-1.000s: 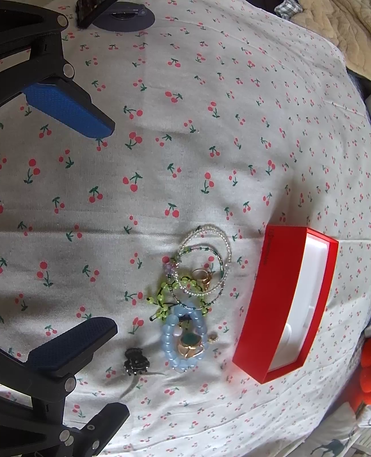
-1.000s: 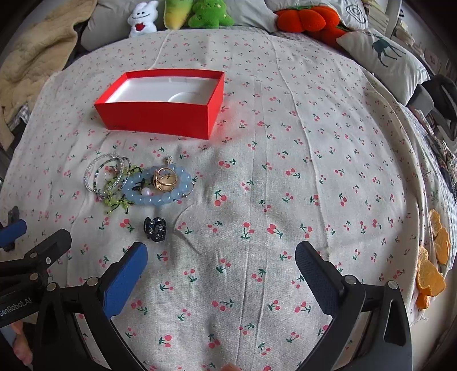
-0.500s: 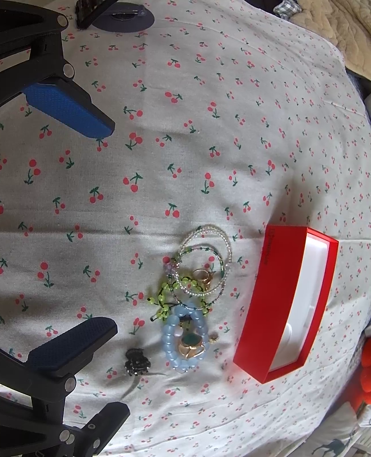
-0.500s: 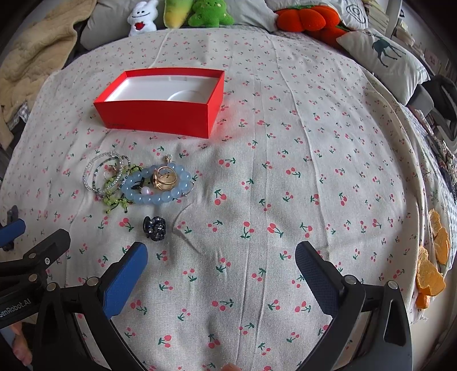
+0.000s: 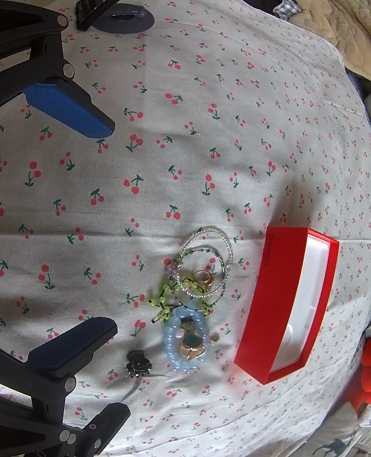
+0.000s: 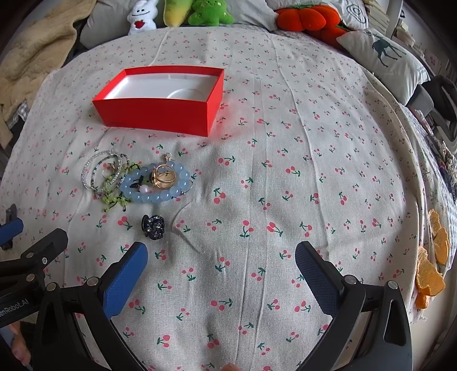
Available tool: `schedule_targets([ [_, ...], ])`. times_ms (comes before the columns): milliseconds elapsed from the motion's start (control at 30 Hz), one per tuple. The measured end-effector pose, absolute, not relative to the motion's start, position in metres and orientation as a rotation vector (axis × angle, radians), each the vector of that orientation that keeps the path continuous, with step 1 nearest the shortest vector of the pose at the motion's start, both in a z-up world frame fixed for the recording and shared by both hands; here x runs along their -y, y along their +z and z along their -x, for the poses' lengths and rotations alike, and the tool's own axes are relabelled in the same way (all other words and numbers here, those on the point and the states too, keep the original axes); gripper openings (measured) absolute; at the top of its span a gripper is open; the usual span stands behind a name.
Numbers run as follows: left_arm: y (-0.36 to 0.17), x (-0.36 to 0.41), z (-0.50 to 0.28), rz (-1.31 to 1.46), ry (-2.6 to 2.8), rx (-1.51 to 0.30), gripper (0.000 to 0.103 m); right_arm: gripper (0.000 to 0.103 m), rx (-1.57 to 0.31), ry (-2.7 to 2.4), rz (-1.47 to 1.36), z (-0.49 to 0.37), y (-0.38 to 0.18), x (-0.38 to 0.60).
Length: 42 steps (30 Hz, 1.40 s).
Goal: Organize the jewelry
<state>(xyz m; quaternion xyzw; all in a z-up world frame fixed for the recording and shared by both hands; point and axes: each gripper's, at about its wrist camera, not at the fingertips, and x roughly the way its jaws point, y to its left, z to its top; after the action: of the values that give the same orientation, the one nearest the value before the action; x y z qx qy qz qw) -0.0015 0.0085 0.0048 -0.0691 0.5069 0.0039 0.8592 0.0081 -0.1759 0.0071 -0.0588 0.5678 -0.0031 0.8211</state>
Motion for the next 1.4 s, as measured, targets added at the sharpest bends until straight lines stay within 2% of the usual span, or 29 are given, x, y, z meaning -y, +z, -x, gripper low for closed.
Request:
schedule_targets([
  [367,0.005,-0.014,0.001,0.157,0.009,-1.071,0.103,0.103,-1.209,-0.003,0.13,-0.009,0.006,0.174],
  [933,0.018,-0.028,-0.007,0.104,0.088,-0.974,0.103,0.103,-1.243,0.045,0.116,-0.023,0.013,0.176],
  [1300,0.015,-0.042,-0.058,0.128,-0.008,-1.09,0.102,0.103,-1.381,0.142,0.0,-0.072,-0.003,0.19],
  [1400,0.006,-0.048,-0.07,0.164,-0.039,-1.103,0.093,0.092,-1.417,0.161,-0.07,-0.083,-0.012,0.195],
])
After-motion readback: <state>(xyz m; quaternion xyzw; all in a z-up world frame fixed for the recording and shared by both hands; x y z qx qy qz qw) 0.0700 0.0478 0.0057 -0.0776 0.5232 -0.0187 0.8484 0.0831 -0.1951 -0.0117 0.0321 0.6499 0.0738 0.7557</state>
